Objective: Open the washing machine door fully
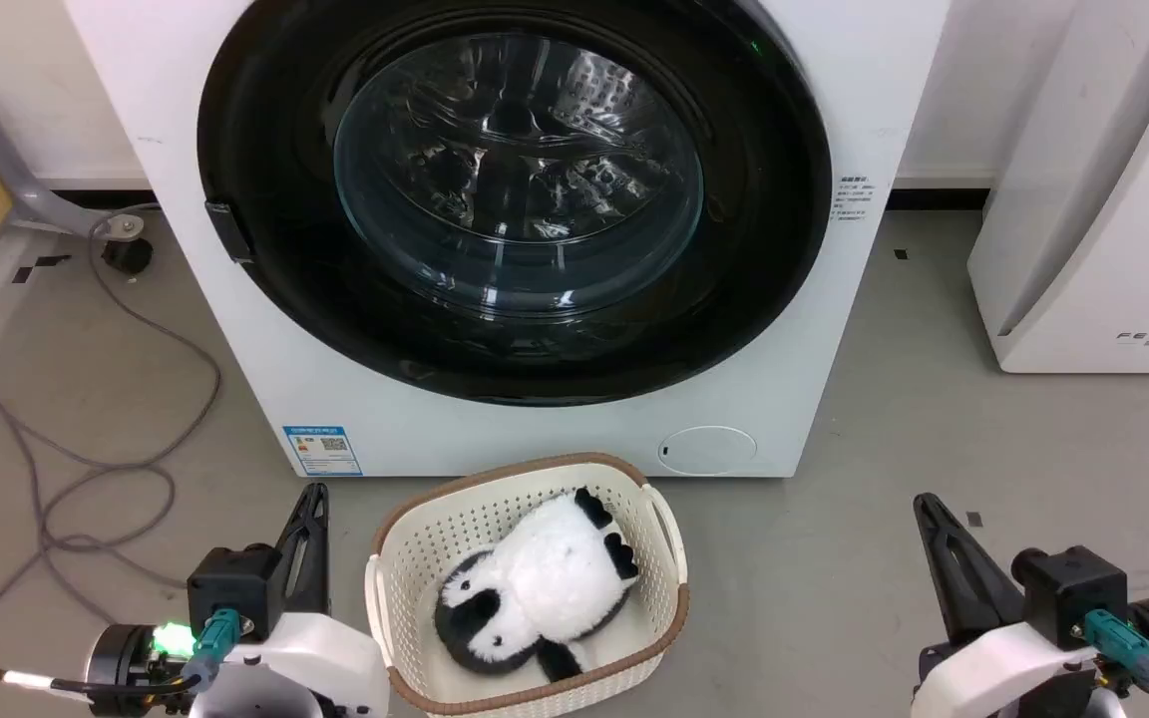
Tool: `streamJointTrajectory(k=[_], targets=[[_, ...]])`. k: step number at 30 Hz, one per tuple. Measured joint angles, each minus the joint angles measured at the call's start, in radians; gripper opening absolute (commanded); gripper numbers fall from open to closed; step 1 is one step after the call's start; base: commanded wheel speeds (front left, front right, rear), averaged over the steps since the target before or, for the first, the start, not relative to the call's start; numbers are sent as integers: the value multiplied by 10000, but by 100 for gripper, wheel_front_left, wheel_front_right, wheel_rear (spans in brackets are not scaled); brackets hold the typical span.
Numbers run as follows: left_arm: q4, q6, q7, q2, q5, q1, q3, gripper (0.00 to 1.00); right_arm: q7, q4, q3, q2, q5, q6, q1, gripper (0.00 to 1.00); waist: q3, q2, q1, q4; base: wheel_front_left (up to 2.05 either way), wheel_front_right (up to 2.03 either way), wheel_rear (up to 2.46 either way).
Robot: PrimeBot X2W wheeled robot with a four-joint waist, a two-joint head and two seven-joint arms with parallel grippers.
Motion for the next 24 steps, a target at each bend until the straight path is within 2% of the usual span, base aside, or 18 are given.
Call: streamJointTrajectory(k=[19, 20, 24], targets=[[-2, 2, 0, -2, 0, 0, -6, 0, 0, 2, 2, 0, 0, -2, 0, 0, 0, 0, 0, 0, 0, 0, 0], [-2, 2, 0, -2, 0, 0, -4, 100, 0, 2, 2, 0, 0, 0, 0, 100, 0, 0, 0, 0, 0, 0, 0], [4, 0, 0, -4, 0, 0, 12, 100, 0, 2, 2, 0, 6, -2, 7, 100, 1, 0, 0, -1, 0, 0, 0]])
